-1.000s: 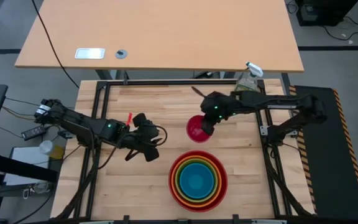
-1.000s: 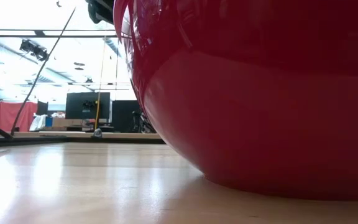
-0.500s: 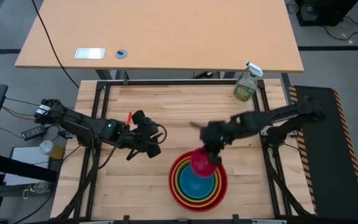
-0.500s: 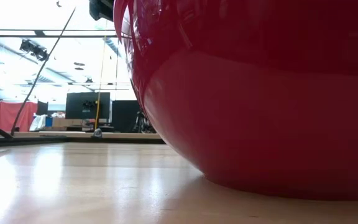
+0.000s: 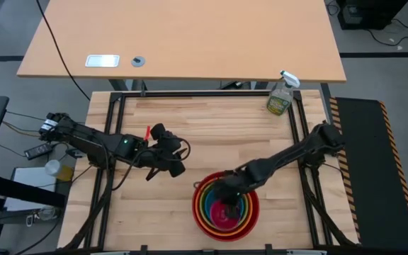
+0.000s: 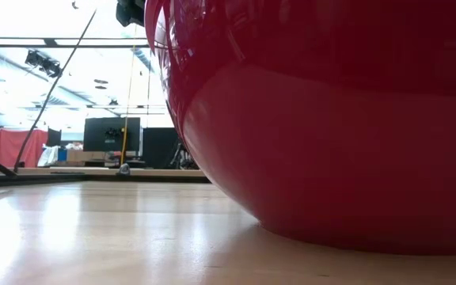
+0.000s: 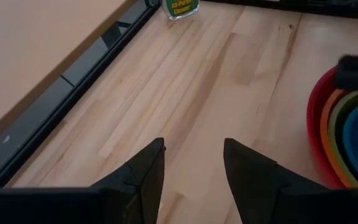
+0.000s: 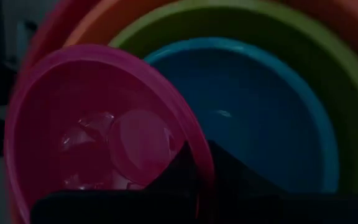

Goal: Nest bowls inside each other
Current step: Stack the small red bowl on top of the blue bowl, then return to Home Position

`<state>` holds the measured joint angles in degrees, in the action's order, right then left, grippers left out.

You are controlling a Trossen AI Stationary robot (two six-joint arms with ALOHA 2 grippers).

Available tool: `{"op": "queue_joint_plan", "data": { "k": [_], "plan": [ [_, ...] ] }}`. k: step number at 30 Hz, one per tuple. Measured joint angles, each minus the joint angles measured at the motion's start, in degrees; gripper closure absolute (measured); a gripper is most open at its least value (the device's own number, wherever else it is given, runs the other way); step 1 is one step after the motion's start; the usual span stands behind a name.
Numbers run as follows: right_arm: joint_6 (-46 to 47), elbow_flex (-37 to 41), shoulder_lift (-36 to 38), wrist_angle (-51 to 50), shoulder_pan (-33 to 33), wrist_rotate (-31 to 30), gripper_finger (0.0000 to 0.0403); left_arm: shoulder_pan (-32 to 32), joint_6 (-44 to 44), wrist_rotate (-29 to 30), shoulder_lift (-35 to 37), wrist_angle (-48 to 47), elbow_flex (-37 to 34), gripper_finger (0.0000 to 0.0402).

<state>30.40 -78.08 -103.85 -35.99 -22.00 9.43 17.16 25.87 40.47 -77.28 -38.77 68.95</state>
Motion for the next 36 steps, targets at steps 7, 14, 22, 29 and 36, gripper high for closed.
{"op": "queue_joint_plan", "data": {
  "k": [7, 14, 22, 29, 36],
  "plan": [
    [-1.9, -0.7, -4.4, -0.9, -1.6, -3.7, 0.0378, -0.3, 0.2, 0.0, 0.0, 0.1, 0.0, 0.0235],
    [-1.5, -0.7, -4.8, -1.4, -0.7, -4.0, 0.0378, -0.3, 0.1, 0.0, 0.0, 0.1, 0.0, 0.0235],
    [1.4, -0.7, -4.7, -2.3, 0.7, -4.1, 0.032, -0.3, 0.0, 0.0, 0.0, 0.0, 0.0, 0.0235],
    [2.8, -0.7, -1.5, -6.8, 3.4, -2.8, 0.0261, -0.2, -0.1, 0.0, 0.0, 0.0, 0.0, 0.0235],
    [3.9, -0.7, 3.7, -9.1, 4.3, -5.2, 0.0247, -0.2, 0.3, -0.1, 0.0, 0.2, 0.0, 0.0235]
  ]
}}
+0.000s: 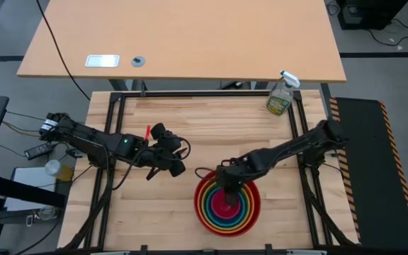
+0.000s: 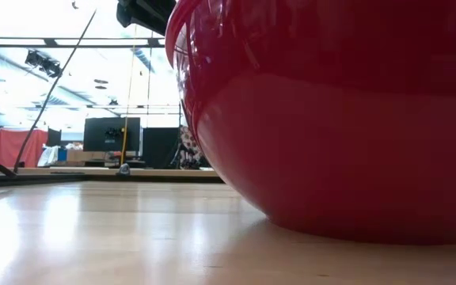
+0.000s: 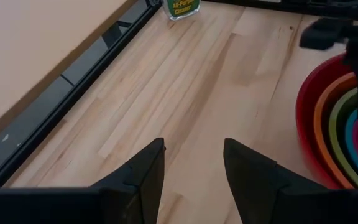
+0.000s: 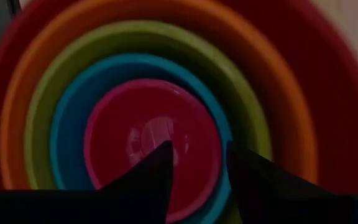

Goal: Nest bowls inside each other
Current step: Return to Home Position

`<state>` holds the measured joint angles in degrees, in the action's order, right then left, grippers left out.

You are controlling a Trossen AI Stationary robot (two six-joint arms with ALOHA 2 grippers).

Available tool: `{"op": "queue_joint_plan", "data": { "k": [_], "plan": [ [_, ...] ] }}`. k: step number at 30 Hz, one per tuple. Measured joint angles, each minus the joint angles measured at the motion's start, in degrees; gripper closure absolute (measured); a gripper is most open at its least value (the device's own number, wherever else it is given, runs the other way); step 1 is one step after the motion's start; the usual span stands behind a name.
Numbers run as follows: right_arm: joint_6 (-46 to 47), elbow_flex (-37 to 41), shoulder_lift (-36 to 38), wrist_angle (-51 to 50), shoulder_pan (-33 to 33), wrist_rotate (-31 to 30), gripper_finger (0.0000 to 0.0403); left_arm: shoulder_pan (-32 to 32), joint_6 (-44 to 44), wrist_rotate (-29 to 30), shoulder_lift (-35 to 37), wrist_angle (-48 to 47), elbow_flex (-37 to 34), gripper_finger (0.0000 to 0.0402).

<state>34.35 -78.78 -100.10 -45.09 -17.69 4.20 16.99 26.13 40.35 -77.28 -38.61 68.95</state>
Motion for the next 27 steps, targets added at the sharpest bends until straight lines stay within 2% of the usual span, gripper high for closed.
{"op": "queue_joint_plan", "data": {
  "k": [5, 9, 15, 22, 27],
  "plan": [
    [0.6, 0.0, 4.6, -0.9, 1.2, -3.4, 0.0247, -0.2, -1.6, -4.5, 0.4, 2.0, 0.0, 0.0235],
    [-3.1, 0.4, 9.7, 0.7, 3.5, -5.5, 0.0247, -0.8, -4.1, -6.8, 2.4, 1.2, 0.0, 0.0235],
    [-5.5, 8.1, 20.9, 7.5, 9.5, -6.3, 0.0247, -1.9, -6.8, -7.6, 10.2, -0.6, -1.3, 0.0235],
    [-4.6, 19.7, 35.5, 20.9, 16.6, -3.0, 0.0247, -6.8, -3.2, -16.5, 26.9, 10.8, -16.5, 0.0235],
    [-3.4, 26.6, 44.9, 29.5, 21.0, -2.1, 0.0247, -9.4, 0.8, -17.6, 38.2, 15.5, -26.3, 0.0235]
  ]
}}
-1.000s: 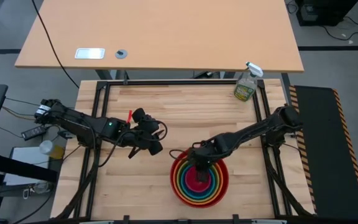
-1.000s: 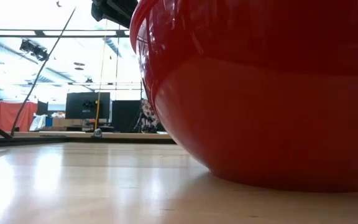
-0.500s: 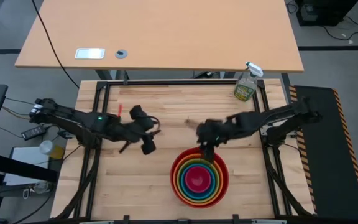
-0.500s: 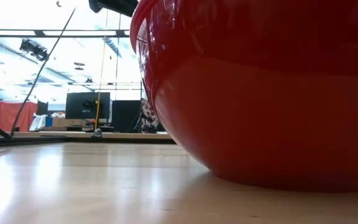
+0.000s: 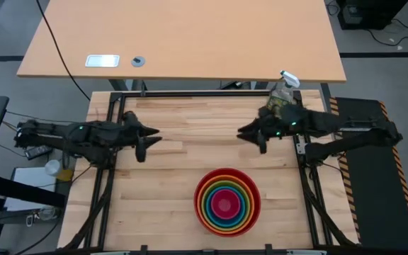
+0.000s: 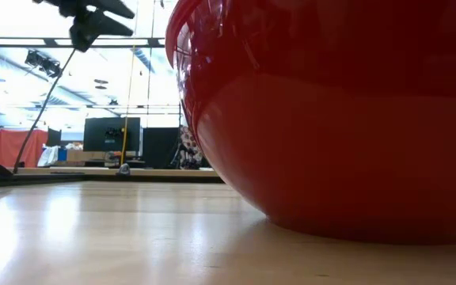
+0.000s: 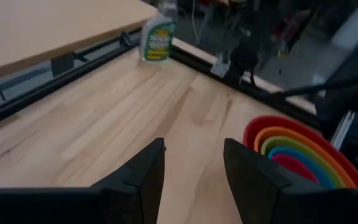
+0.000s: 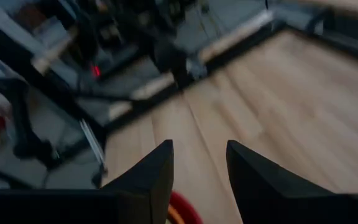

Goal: Nest bowls inside each other
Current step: Return to Home Position

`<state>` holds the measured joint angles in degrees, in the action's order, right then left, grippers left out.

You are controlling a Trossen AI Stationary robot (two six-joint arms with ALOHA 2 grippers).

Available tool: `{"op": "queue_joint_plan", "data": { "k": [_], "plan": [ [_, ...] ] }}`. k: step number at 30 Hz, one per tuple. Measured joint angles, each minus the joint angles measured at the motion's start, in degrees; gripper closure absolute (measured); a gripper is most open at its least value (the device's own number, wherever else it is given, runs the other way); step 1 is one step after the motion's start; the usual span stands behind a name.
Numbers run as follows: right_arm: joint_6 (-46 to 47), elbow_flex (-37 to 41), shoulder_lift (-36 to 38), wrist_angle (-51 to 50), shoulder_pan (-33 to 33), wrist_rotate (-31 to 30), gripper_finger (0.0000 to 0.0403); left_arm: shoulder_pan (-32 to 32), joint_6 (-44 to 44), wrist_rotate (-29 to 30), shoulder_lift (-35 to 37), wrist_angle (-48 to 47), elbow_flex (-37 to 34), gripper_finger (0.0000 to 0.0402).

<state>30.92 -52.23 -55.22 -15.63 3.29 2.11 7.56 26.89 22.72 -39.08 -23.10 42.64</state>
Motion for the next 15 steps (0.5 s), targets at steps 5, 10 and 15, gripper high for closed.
{"op": "queue_joint_plan", "data": {
  "k": [5, 10, 15],
  "plan": [
    [2.0, 7.7, 8.6, 7.6, 4.7, 1.6, 0.0247, -2.6, 0.6, 0.0, 10.9, 1.1, -6.8, 0.0235],
    [5.9, 16.7, 15.9, 16.7, 8.5, 1.1, 0.0247, -4.0, 2.6, -0.1, 21.8, 1.5, -13.2, 0.0235],
    [11.1, 23.5, 21.1, 20.3, 11.6, 1.1, 0.0247, -4.0, 5.9, -0.1, 30.0, 1.5, -18.2, 0.0235]
  ]
}}
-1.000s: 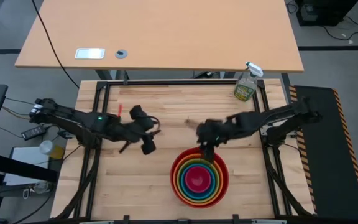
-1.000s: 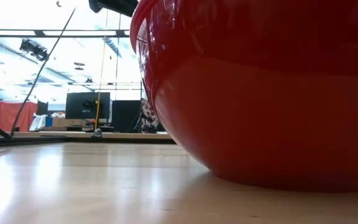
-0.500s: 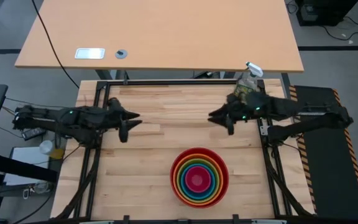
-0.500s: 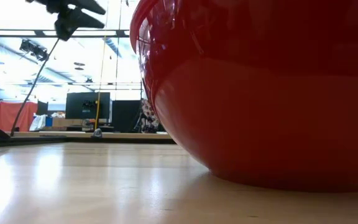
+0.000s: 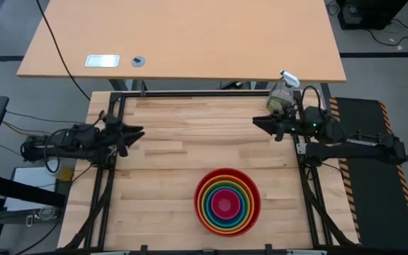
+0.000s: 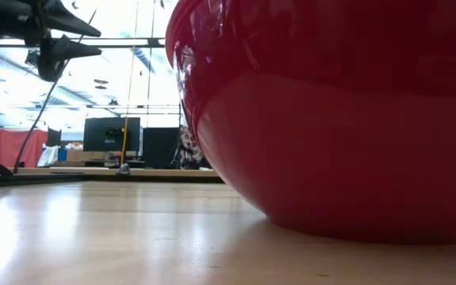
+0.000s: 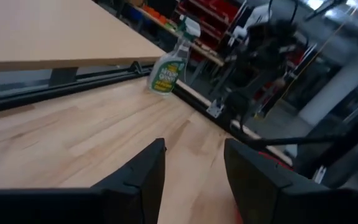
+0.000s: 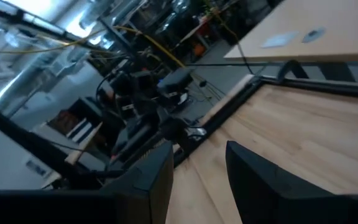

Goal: Nest bowls inside each other
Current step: Return to Home Position

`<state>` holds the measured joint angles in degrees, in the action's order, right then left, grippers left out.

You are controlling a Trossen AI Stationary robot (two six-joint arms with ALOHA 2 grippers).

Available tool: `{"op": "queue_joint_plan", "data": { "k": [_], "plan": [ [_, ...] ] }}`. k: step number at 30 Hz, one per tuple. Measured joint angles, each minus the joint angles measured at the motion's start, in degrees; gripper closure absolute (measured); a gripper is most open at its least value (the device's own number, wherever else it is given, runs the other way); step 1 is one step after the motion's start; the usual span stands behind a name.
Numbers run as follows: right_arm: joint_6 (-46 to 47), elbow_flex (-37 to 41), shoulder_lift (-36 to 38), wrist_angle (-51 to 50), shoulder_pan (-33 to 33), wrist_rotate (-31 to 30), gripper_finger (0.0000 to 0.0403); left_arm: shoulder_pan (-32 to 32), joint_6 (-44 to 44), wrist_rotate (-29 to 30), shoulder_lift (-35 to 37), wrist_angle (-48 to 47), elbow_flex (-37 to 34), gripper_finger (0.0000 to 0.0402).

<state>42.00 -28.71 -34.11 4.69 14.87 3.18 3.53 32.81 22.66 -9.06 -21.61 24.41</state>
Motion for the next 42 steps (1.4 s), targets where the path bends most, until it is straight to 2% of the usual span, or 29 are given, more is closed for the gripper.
{"op": "queue_joint_plan", "data": {
  "k": [7, 14, 30, 39, 42],
  "plan": [
    [5.3, 8.9, 5.6, 4.4, 4.3, 1.1, 0.0251, 0.0, 3.7, 1.7, 6.9, 1.0, -4.5, 0.0235],
    [11.8, 16.9, 9.3, 10.3, 7.0, 3.9, 0.0258, 0.0, 7.2, 2.8, 8.8, 1.9, -8.8, 0.0235],
    [15.8, 22.5, 14.0, 13.6, 9.3, 4.0, 0.0267, 0.0, 14.1, 2.2, 8.8, 16.0, -20.9, 0.0235],
    [20.4, 28.4, 14.7, 20.3, 9.3, 2.7, 0.0267, 0.0, 14.2, 2.0, 8.4, 17.6, -21.4, 0.0235],
    [19.9, 28.4, 14.6, 19.7, 9.3, 2.3, 0.0267, 0.0, 14.4, 2.0, 8.4, 17.6, -21.4, 0.0235]
  ]
}}
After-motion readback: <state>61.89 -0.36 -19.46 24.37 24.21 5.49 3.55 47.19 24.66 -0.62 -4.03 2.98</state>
